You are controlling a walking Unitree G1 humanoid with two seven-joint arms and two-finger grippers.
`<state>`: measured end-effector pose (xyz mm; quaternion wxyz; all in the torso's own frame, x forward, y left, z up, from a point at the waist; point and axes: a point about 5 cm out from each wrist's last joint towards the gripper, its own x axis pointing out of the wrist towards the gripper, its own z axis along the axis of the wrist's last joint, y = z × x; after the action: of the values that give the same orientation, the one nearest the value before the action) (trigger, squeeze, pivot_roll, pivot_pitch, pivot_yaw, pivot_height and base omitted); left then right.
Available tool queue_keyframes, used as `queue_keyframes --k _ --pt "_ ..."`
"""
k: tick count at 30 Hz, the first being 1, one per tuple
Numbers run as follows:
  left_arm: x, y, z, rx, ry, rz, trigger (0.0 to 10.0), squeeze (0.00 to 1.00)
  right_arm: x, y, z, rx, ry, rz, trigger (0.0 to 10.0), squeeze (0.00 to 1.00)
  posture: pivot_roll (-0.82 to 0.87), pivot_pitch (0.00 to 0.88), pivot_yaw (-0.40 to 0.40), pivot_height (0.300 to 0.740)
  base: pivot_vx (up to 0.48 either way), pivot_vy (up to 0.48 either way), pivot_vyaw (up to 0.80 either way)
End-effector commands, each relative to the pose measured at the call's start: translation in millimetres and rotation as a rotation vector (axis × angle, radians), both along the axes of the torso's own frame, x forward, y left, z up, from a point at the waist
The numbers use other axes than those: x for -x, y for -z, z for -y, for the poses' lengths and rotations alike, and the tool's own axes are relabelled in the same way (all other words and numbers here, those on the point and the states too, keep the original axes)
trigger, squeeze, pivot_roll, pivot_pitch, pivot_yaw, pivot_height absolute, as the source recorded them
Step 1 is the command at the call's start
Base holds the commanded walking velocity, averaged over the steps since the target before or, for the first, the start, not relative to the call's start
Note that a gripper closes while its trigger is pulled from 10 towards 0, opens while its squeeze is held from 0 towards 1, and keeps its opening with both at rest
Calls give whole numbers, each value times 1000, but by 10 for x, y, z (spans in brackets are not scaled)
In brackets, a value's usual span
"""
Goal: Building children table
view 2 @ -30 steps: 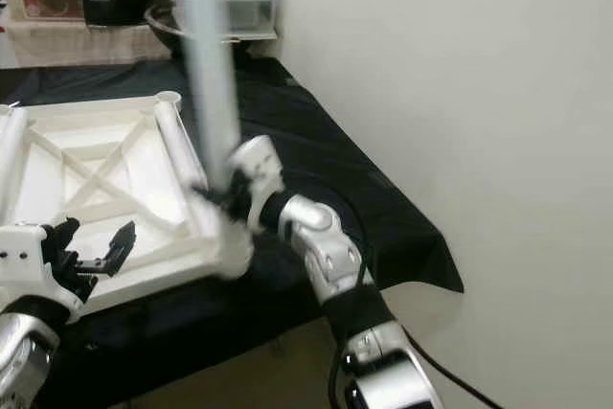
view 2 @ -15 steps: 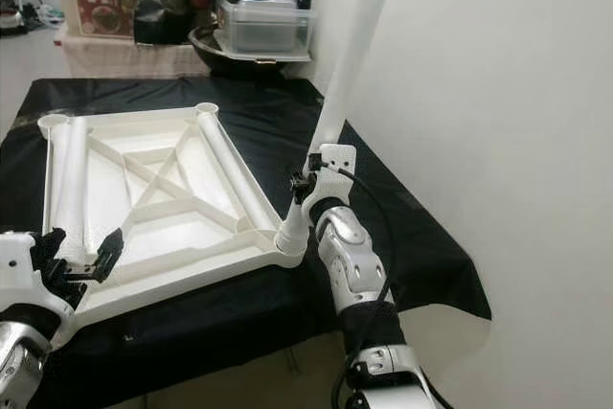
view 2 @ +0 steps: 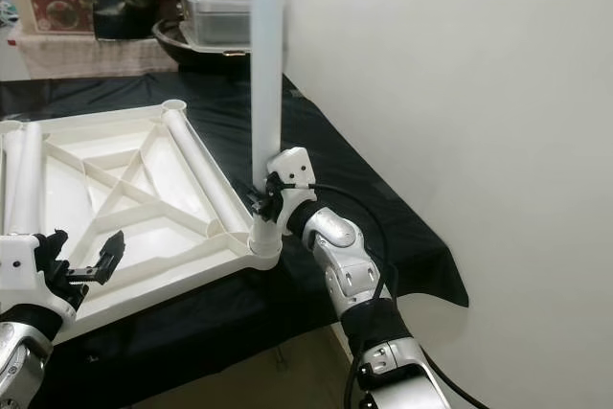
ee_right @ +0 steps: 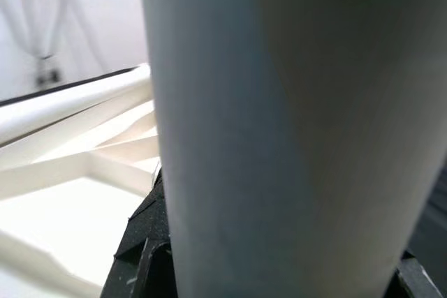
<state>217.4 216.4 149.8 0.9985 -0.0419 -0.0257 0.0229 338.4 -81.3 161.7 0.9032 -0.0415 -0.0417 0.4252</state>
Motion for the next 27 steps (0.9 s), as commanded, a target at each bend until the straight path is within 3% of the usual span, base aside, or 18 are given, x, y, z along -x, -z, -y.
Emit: queue_keyframes --k 1,2,3,4,12,21,27 --pt "-2 27 4 -4 6 -6 10000 0 88 292 23 57 -99 -129 10000 0 114 0 -95 740 0 0 0" --pt "-2 27 4 -4 6 -6 10000 0 88 292 23 57 -99 -129 10000 0 114 0 -95 740 0 0 0" --pt "1 30 5 -3 7 -7 10000 0 118 281 12 44 -173 -145 10000 0 126 0 -108 740 0 0 0" --pt "6 34 7 -3 10 -9 10000 0 177 249 -33 18 -324 -173 10000 0 129 0 -110 740 0 0 0" --pt "13 46 15 16 14 -15 10000 0 220 75 -199 -46 -607 -213 10000 0 150 0 -132 740 0 0 0" --pt "29 42 28 24 3 -12 10000 0 292 160 -345 -58 -672 -214 10000 0 167 0 -144 740 0 0 0" --pt "82 27 -9 17 -9 -15 10000 0 386 282 -364 17 -682 -196 10000 0 171 0 -141 740 0 0 0"
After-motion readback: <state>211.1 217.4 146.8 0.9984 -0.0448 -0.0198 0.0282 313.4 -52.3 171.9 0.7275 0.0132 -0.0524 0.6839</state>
